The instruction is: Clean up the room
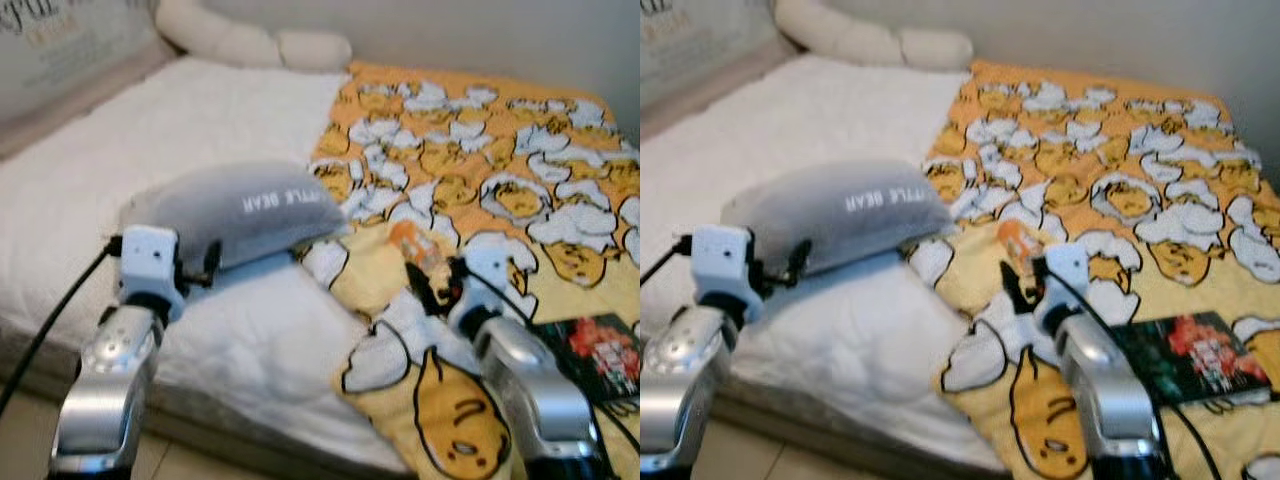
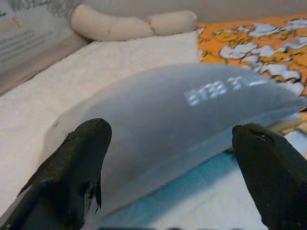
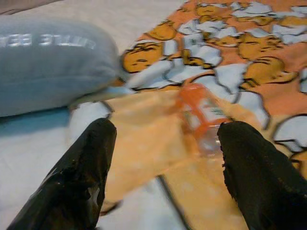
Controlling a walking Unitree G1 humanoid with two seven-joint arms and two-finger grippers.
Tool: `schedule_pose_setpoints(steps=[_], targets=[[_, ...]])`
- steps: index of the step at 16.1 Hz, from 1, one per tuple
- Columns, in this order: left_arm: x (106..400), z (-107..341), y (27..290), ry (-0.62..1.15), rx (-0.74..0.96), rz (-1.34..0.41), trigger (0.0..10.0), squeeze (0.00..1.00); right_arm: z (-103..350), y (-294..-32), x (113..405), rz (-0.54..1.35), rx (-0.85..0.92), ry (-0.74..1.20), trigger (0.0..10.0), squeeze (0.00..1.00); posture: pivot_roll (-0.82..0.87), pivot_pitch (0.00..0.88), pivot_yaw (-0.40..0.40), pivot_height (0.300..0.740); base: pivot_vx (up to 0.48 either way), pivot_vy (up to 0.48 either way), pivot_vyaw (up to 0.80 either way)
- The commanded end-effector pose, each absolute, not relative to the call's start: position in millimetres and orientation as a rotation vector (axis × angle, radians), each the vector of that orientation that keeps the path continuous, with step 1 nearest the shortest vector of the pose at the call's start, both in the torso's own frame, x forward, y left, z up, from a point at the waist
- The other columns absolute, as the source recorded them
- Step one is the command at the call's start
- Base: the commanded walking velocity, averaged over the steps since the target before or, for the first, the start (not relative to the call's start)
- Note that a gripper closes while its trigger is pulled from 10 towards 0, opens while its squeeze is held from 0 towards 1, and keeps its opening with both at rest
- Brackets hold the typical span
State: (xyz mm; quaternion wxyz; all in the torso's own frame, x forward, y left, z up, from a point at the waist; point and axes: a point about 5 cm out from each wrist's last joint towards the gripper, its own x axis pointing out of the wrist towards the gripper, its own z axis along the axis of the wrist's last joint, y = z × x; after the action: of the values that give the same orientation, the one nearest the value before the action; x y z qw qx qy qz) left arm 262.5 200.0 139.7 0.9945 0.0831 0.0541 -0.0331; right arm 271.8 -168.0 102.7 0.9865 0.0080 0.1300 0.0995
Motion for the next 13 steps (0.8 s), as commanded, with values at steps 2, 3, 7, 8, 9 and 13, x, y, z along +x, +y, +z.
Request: schedule_pose_setpoints(steps=[2,3,7,8,9,13], targets=[[261,138,184,0.123,0.165,-0.155,10.0,0.00,105,-178,271,0.168,0.004,0.266,10.0,0.00,-0.11,0.000,-0.004,0.740,0.000,0.000,0.00],[259,137,182,0.138,0.134,-0.184,10.0,0.00,106,-176,272,0.158,0.014,0.286,10.0,0.00,-0.13,0.000,-0.001,0.740,0.000,0.000,0.00],[262,142,178,0.153,0.140,-0.259,10.0,0.00,106,-183,306,0.135,-0.068,0.365,10.0,1.00,-0.14,0.000,0.011,0.740,0.000,0.000,0.00],[264,144,177,0.155,0.180,-0.285,10.0,0.00,105,-189,320,0.126,-0.097,0.406,10.0,1.00,-0.14,0.000,0.016,0.740,0.000,0.000,0.00],[265,145,175,0.166,0.200,-0.330,10.0,0.00,105,-195,334,0.117,-0.129,0.446,10.0,1.00,-0.14,0.000,0.019,0.740,0.000,0.000,0.00],[256,155,172,0.234,0.267,-0.521,10.0,0.00,115,-200,373,0.136,-0.141,0.513,10.0,1.00,-0.11,0.004,0.006,0.740,0.000,0.000,0.00]])
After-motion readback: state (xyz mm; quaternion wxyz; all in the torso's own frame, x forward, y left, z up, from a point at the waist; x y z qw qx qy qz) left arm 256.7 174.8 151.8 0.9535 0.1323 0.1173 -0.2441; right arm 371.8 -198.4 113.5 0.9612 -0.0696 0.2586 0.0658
